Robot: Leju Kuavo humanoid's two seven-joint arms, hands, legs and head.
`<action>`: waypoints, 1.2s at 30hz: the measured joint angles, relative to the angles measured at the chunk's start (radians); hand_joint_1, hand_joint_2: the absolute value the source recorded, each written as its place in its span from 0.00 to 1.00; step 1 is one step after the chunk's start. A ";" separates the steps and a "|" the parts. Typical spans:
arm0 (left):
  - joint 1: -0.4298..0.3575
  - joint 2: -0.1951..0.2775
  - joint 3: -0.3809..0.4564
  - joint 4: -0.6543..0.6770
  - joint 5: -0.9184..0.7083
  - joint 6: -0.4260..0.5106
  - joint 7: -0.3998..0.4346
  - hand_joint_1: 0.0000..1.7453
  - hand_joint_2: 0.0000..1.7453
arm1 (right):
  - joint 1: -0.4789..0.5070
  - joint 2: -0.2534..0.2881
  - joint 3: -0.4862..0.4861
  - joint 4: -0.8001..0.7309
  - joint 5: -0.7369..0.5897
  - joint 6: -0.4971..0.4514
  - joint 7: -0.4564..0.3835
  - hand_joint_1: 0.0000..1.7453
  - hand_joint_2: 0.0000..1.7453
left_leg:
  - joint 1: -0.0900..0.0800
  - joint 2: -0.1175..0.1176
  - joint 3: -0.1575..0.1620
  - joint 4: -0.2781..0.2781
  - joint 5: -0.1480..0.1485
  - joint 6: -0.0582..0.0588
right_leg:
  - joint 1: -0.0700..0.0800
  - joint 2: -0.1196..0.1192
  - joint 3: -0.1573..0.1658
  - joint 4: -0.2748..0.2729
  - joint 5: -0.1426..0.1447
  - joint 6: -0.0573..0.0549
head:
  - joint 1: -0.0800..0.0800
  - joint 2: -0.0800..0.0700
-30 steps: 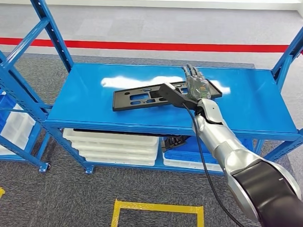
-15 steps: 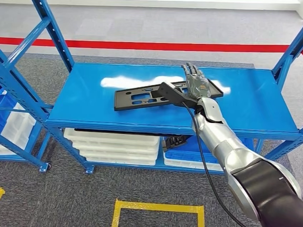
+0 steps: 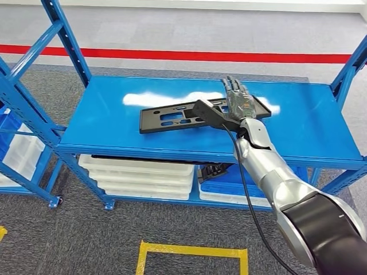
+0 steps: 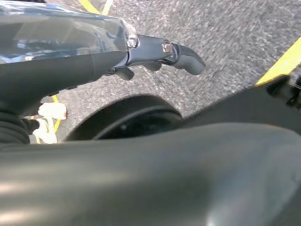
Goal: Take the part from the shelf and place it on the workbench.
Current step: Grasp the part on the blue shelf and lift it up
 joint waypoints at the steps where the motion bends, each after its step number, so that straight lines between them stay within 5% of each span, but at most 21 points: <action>1: 0.001 0.000 0.000 0.000 0.000 0.000 0.000 0.00 0.00 | 0.000 0.000 0.000 0.000 0.000 0.000 0.000 0.00 0.00 | 0.001 0.000 0.000 0.001 -0.002 -0.002 | -0.001 0.000 0.000 0.000 0.001 -0.004 | 0.000 0.000; 3: 0.001 0.000 0.000 0.000 0.000 0.000 0.000 0.00 0.00 | -0.001 0.000 0.000 0.000 0.000 0.000 0.000 0.00 0.00 | 0.004 0.000 -0.012 0.032 -0.027 -0.012 | -0.005 -0.001 0.001 -0.001 0.003 -0.013 | -0.001 0.000; 6: 0.000 0.000 0.000 0.000 0.000 0.000 0.000 0.00 0.00 | -0.001 0.000 0.000 0.000 0.000 0.000 0.000 0.00 0.00 | 0.011 -0.001 -0.089 0.205 -0.114 -0.030 | -0.007 -0.003 0.002 -0.001 0.003 -0.019 | -0.001 0.000; 8: 0.002 0.000 0.000 0.000 0.000 0.000 0.000 0.00 0.00 | 0.000 0.000 0.000 0.000 0.000 0.000 0.000 0.00 0.00 | 0.012 -0.001 -0.125 0.279 -0.129 -0.032 | -0.006 -0.003 0.002 -0.001 0.002 -0.020 | -0.001 0.000; 9: 0.002 0.000 0.000 0.000 0.000 0.000 -0.001 0.00 0.00 | 0.000 0.000 0.000 0.000 0.000 0.000 0.000 0.00 0.00 | 0.012 -0.001 -0.119 0.262 -0.108 -0.029 | -0.005 -0.003 0.004 -0.001 0.001 -0.020 | -0.001 0.000; 13: 0.000 0.001 0.000 0.000 0.000 0.000 -0.001 0.00 0.00 | -0.005 0.000 0.000 -0.002 0.000 0.000 0.000 0.00 0.00 | 0.000 -0.003 -0.018 0.034 0.009 0.002 | -0.002 0.000 0.009 -0.003 -0.003 -0.018 | -0.001 0.000; 18: -0.002 0.002 0.000 0.000 0.000 0.001 -0.001 0.00 0.00 | -0.008 0.000 0.000 -0.003 0.000 0.001 0.000 0.00 0.00 | -0.001 0.000 0.003 -0.015 0.011 0.019 | 0.000 -0.002 0.003 0.008 -0.018 0.003 | 0.000 0.000; 22: -0.001 0.001 0.000 0.000 0.000 0.001 -0.001 0.00 0.00 | -0.006 -0.001 0.000 -0.003 0.000 0.002 0.000 0.00 0.00 | 0.004 0.002 0.009 -0.027 0.016 0.023 | 0.001 -0.001 -0.087 0.213 -0.124 0.009 | 0.001 0.000; 23: -0.001 0.000 0.000 0.000 0.000 0.001 -0.001 0.00 0.00 | -0.004 -0.002 0.000 -0.002 0.000 0.002 0.000 0.00 0.00 | 0.004 0.002 0.009 -0.026 0.016 0.023 | 0.000 -0.001 -0.105 0.249 -0.130 0.011 | 0.001 0.000; 25: 0.000 0.000 0.000 0.000 0.000 0.000 -0.001 0.00 0.00 | -0.002 -0.002 0.000 -0.001 0.000 0.002 0.000 0.00 0.00 | 0.005 0.002 0.010 -0.024 0.014 0.022 | 0.000 -0.002 -0.086 0.206 -0.085 0.014 | 0.001 0.000; 28: -0.002 -0.001 0.000 0.000 0.000 0.000 -0.001 0.00 0.00 | -0.006 -0.002 0.000 0.000 0.000 0.002 0.000 0.00 0.00 | 0.002 0.001 0.007 -0.011 0.006 0.009 | -0.001 -0.002 -0.004 0.026 -0.002 0.013 | 0.000 0.000; 33: -0.001 -0.001 0.000 0.000 0.001 0.000 -0.001 0.00 0.00 | -0.006 -0.002 0.000 0.000 0.000 0.002 0.000 0.00 0.00 | 0.002 0.000 -0.003 0.011 -0.010 -0.005 | -0.002 0.000 0.007 -0.004 0.001 -0.009 | 0.000 0.000; 36: -0.003 -0.001 0.000 0.000 0.001 0.000 -0.001 0.00 0.00 | -0.007 -0.002 0.000 -0.001 0.001 0.002 0.000 0.00 0.00 | 0.009 -0.001 -0.064 0.154 -0.092 -0.025 | -0.006 -0.003 0.008 -0.004 0.002 -0.019 | -0.001 0.000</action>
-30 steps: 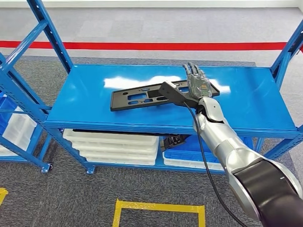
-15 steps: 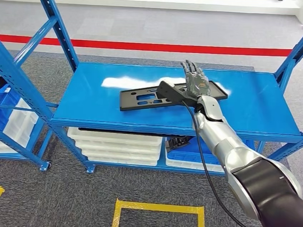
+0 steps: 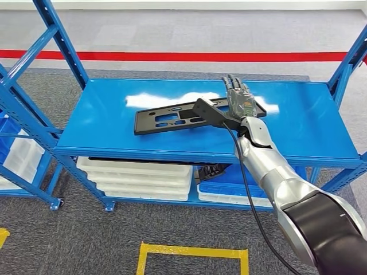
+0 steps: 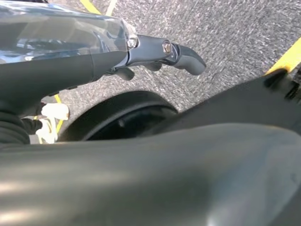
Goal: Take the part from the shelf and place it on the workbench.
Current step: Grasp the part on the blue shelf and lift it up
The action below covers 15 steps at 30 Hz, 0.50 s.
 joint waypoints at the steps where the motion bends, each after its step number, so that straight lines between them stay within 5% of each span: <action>1: 0.001 0.000 0.000 0.000 0.000 0.000 0.000 0.00 0.00 | 0.000 0.000 0.000 0.000 0.000 0.000 0.000 0.00 0.00 | 0.002 0.000 -0.029 0.065 -0.025 -0.004 | 0.000 -0.001 0.000 0.000 0.000 -0.001 | 0.000 0.000; 3: 0.002 0.000 0.000 0.000 0.000 0.000 0.000 0.00 0.00 | 0.001 0.000 0.000 0.000 0.000 0.000 0.000 0.00 0.00 | 0.003 0.000 -0.055 0.119 -0.029 -0.005 | 0.001 -0.001 0.001 0.000 -0.001 -0.001 | 0.000 0.000; 6: 0.001 0.000 0.000 0.000 0.000 0.000 0.000 0.00 0.00 | -0.001 0.001 0.000 -0.001 0.000 0.000 0.000 0.00 0.00 | -0.001 -0.001 0.017 -0.045 0.069 0.014 | 0.003 0.001 0.004 0.000 -0.003 -0.001 | 0.000 0.000; 8: 0.000 0.000 0.000 0.000 0.000 0.000 0.000 0.00 0.00 | -0.003 0.001 0.000 -0.001 0.001 0.000 0.000 0.00 0.00 | -0.009 -0.003 0.056 -0.135 0.103 0.028 | 0.003 0.003 0.003 -0.001 -0.004 0.003 | 0.000 0.000; 12: -0.002 0.000 0.000 0.000 0.000 -0.001 0.000 0.00 0.00 | -0.004 0.000 0.000 -0.001 0.001 -0.001 0.000 0.00 0.00 | -0.008 -0.001 0.067 -0.164 0.101 0.040 | 0.004 0.001 -0.002 0.005 -0.014 0.020 | 0.000 0.000; 15: -0.004 -0.001 0.000 0.000 0.000 -0.001 0.000 0.00 0.00 | -0.008 -0.001 0.000 -0.001 0.001 -0.001 0.000 0.00 0.00 | -0.003 0.003 0.074 -0.180 0.106 0.045 | 0.007 0.002 -0.052 0.126 -0.088 0.026 | 0.001 0.000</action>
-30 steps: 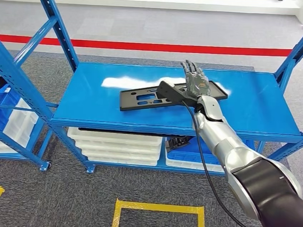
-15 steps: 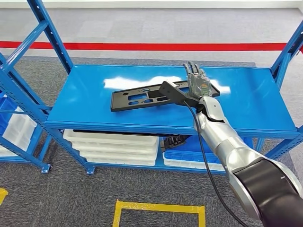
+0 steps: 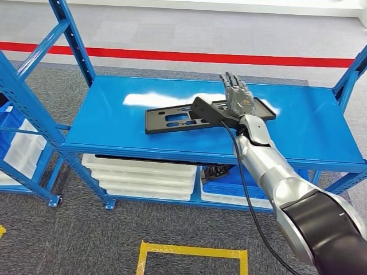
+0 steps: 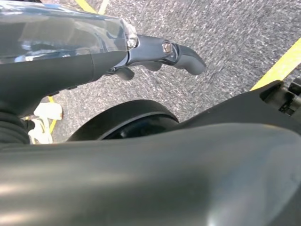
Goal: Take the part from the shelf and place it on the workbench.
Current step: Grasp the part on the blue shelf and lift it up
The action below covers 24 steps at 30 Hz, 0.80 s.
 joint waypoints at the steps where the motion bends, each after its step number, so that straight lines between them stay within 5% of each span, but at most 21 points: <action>1: 0.000 0.000 0.000 0.000 0.000 0.000 0.000 0.00 0.00 | 0.001 0.000 0.000 0.001 0.000 0.000 0.000 0.00 0.00 | 0.000 0.000 0.000 0.000 0.000 0.000 | 0.000 0.000 -0.029 0.064 -0.027 0.001 | 0.000 0.000; 3: 0.001 -0.001 0.000 0.000 0.000 0.000 0.000 0.00 0.00 | 0.007 -0.002 0.000 0.002 0.000 0.000 0.001 0.00 0.00 | 0.000 0.000 0.000 0.001 0.000 0.000 | 0.000 0.000 -0.062 0.133 -0.039 0.005 | 0.000 0.000; 4: 0.001 -0.001 0.000 0.000 0.000 0.000 0.000 0.00 0.00 | 0.008 -0.002 0.000 0.002 0.000 0.000 0.001 0.00 0.00 | 0.000 0.000 0.001 0.002 -0.001 -0.001 | -0.001 0.000 -0.054 0.112 -0.016 0.006 | 0.000 0.000; 7: 0.000 -0.002 0.000 0.000 0.000 0.000 0.000 0.00 0.00 | 0.003 -0.003 0.000 0.002 0.000 0.000 0.001 0.00 0.00 | -0.001 0.000 -0.002 0.015 -0.009 -0.011 | -0.004 -0.001 0.027 -0.069 0.075 0.008 | 0.000 0.000; 9: -0.001 -0.002 0.000 0.000 0.000 0.000 0.000 0.00 0.00 | 0.004 -0.003 0.000 0.002 0.000 0.000 0.000 0.00 0.00 | -0.004 -0.002 -0.008 0.025 -0.013 -0.019 | -0.002 0.001 0.048 -0.120 0.084 0.002 | 0.000 0.000; 13: 0.000 -0.002 0.000 0.000 0.000 0.000 0.000 0.00 0.00 | 0.004 -0.004 0.000 0.002 0.000 0.000 0.000 0.00 0.00 | -0.001 -0.002 -0.018 0.046 -0.032 -0.030 | -0.005 0.001 0.046 -0.122 0.087 -0.019 | -0.001 0.000; 16: -0.001 -0.002 0.000 0.000 0.000 0.000 0.000 0.00 0.00 | 0.002 -0.004 0.000 0.002 0.000 0.000 0.000 0.00 0.00 | 0.005 -0.002 -0.088 0.203 -0.114 -0.047 | -0.007 -0.001 0.047 -0.122 0.088 -0.026 | -0.001 0.000; 18: 0.000 -0.002 0.000 0.000 0.000 0.000 0.000 0.00 0.00 | 0.004 -0.004 0.000 0.002 0.000 0.000 0.000 0.00 0.00 | 0.007 -0.002 -0.131 0.291 -0.136 -0.049 | -0.006 -0.002 0.047 -0.122 0.087 -0.027 | -0.001 0.000; 20: 0.000 -0.002 0.000 0.000 0.000 0.000 0.000 0.00 0.00 | 0.005 -0.004 0.000 0.002 0.000 0.000 0.000 0.00 0.00 | 0.005 -0.003 -0.112 0.242 -0.089 -0.040 | -0.003 0.000 0.050 -0.122 0.086 -0.027 | -0.001 0.000; 22: 0.000 -0.002 0.000 0.000 0.000 0.000 0.000 0.00 0.00 | 0.002 -0.003 0.000 0.001 0.000 0.000 0.000 0.00 0.00 | -0.002 -0.004 -0.056 0.114 -0.022 -0.020 | 0.000 0.001 0.052 -0.123 0.083 -0.027 | -0.001 0.000; 24: 0.000 -0.001 0.000 0.000 0.000 0.000 0.000 0.00 0.00 | 0.002 -0.001 0.000 0.001 0.000 0.000 0.000 0.00 0.00 | -0.011 -0.005 -0.025 0.044 0.002 -0.005 | 0.000 0.002 0.052 -0.124 0.082 -0.024 | -0.001 0.000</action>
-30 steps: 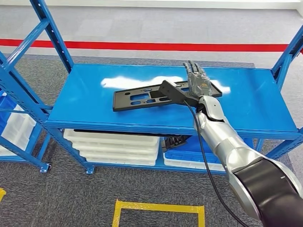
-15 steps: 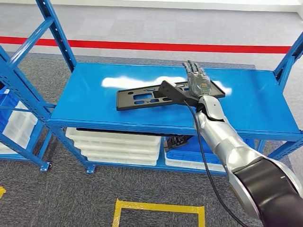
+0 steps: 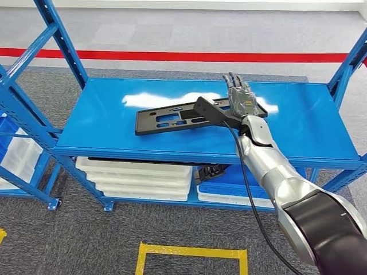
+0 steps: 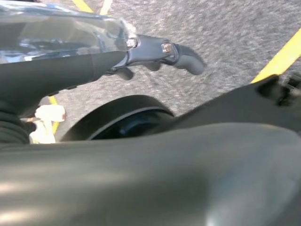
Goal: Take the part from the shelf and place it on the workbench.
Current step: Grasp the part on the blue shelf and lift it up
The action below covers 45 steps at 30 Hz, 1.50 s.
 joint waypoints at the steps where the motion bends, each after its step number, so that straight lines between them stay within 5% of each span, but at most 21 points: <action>1: 0.000 0.000 0.000 0.000 0.000 0.000 0.000 0.00 0.00 | 0.001 0.000 0.000 0.000 0.000 0.000 0.000 0.00 0.00 | -0.003 0.000 0.002 -0.004 -0.004 0.004 | 0.000 0.000 -0.001 -0.001 0.000 0.004 | 0.000 0.000; 5: -0.001 0.000 0.000 0.000 0.000 0.001 0.000 0.00 0.00 | -0.002 0.001 0.000 -0.001 0.000 0.000 0.000 0.00 0.00 | 0.004 0.004 0.017 -0.041 0.000 0.009 | 0.001 -0.002 -0.016 0.036 -0.033 0.020 | 0.001 0.000; 8: 0.001 -0.001 0.000 0.000 0.000 0.001 -0.001 0.00 0.00 | 0.001 0.000 0.000 0.000 0.000 0.000 0.000 0.00 0.00 | 0.007 0.005 0.019 -0.045 0.003 0.011 | 0.001 -0.002 -0.092 0.203 -0.114 0.025 | 0.001 0.000; 10: 0.002 -0.001 0.000 0.000 0.000 0.001 0.000 0.00 0.00 | 0.006 0.000 0.000 0.001 0.000 0.001 0.000 0.00 0.00 | 0.008 0.005 0.020 -0.043 0.002 0.010 | -0.001 -0.002 -0.114 0.245 -0.109 0.030 | 0.001 0.000; 14: 0.001 -0.001 0.000 0.000 0.000 0.001 0.000 0.00 0.00 | 0.003 0.000 0.000 0.000 -0.001 0.001 0.000 0.00 0.00 | 0.007 0.004 0.015 -0.026 -0.010 -0.005 | -0.003 -0.003 -0.023 0.038 0.003 0.033 | 0.001 0.000; 19: 0.005 -0.001 0.000 0.000 0.000 0.001 0.000 0.00 0.00 | 0.006 0.001 0.000 0.000 -0.002 0.002 0.000 0.00 0.00 | 0.006 0.003 0.006 -0.005 -0.024 -0.020 | -0.004 0.000 -0.011 0.005 0.006 0.009 | 0.000 0.000; 21: 0.004 -0.001 0.000 0.000 0.000 0.002 0.000 0.00 0.00 | 0.005 0.001 0.000 -0.001 -0.001 0.002 0.000 0.00 0.00 | 0.010 0.003 -0.024 0.067 -0.071 -0.032 | -0.008 -0.002 -0.009 0.004 0.007 0.002 | 0.000 0.000; 23: 0.004 -0.001 0.000 0.000 0.000 0.002 0.001 0.00 0.00 | 0.006 0.002 0.000 -0.001 -0.001 0.002 0.000 0.00 0.00 | 0.015 0.003 -0.082 0.195 -0.128 -0.043 | -0.008 -0.004 -0.009 0.004 0.007 -0.001 | 0.000 0.000; 25: 0.006 -0.001 0.000 0.000 0.000 0.002 0.001 0.00 0.00 | 0.007 0.002 0.000 0.000 -0.001 0.002 0.000 0.00 0.00 | 0.016 0.003 -0.111 0.255 -0.136 -0.044 | -0.007 -0.004 -0.008 0.004 0.006 -0.002 | 0.000 0.000; 28: 0.006 0.000 0.000 0.000 0.000 0.002 0.001 0.00 0.00 | 0.005 0.004 0.000 -0.002 -0.001 0.002 0.000 0.00 0.00 | 0.012 0.001 -0.041 0.101 -0.042 -0.025 | -0.005 -0.002 -0.004 0.004 0.004 -0.002 | 0.000 0.000; 30: 0.005 0.000 0.000 0.000 0.000 0.002 0.001 0.00 0.00 | 0.004 0.004 0.000 -0.003 -0.002 0.002 0.000 0.00 0.00 | 0.004 -0.001 0.001 0.008 -0.005 -0.009 | -0.005 -0.001 -0.005 0.003 0.003 0.001 | 0.000 0.000; 35: 0.004 0.001 0.000 0.000 0.000 0.002 0.002 0.00 0.00 | 0.003 0.003 0.000 -0.006 -0.002 0.002 0.000 0.00 0.00 | 0.006 0.002 0.017 -0.035 -0.003 0.005 | -0.003 -0.002 -0.015 0.023 -0.018 0.022 | 0.001 0.000; 38: 0.004 0.000 0.000 0.000 0.000 0.002 0.002 0.00 0.00 | 0.003 0.003 0.000 -0.006 -0.002 0.002 0.000 0.00 0.00 | 0.008 0.004 0.021 -0.042 0.001 0.009 | -0.002 -0.001 -0.082 0.176 -0.100 0.025 | 0.001 0.000; 40: 0.005 0.000 0.000 0.000 0.000 0.002 0.002 0.00 0.00 | 0.008 0.002 0.000 -0.006 -0.002 0.003 0.000 0.00 0.00 | 0.008 0.004 0.020 -0.041 0.000 0.008 | -0.003 -0.002 -0.118 0.252 -0.116 0.029 | 0.001 0.000; 41: 0.005 0.000 0.000 0.000 0.000 0.002 0.002 0.00 0.00 | 0.008 0.002 0.000 -0.005 -0.002 0.003 0.000 0.00 0.00 | 0.009 0.004 0.021 -0.040 0.000 0.008 | -0.003 -0.002 -0.112 0.238 -0.097 0.031 | 0.001 0.000; 43: 0.005 -0.001 0.000 0.000 0.000 0.002 0.002 0.00 0.00 | 0.006 0.002 0.000 -0.006 -0.002 0.003 0.000 0.00 0.00 | 0.011 0.004 0.020 -0.033 -0.005 0.001 | -0.005 -0.003 -0.059 0.122 -0.031 0.035 | 0.001 0.000; 45: 0.004 -0.001 0.000 0.000 0.000 0.002 0.002 0.00 0.00 | 0.004 0.002 0.000 -0.006 -0.002 0.003 0.000 0.00 0.00 | 0.008 0.003 0.014 -0.020 -0.011 -0.008 | -0.005 -0.002 -0.014 0.022 0.004 0.032 | 0.001 0.000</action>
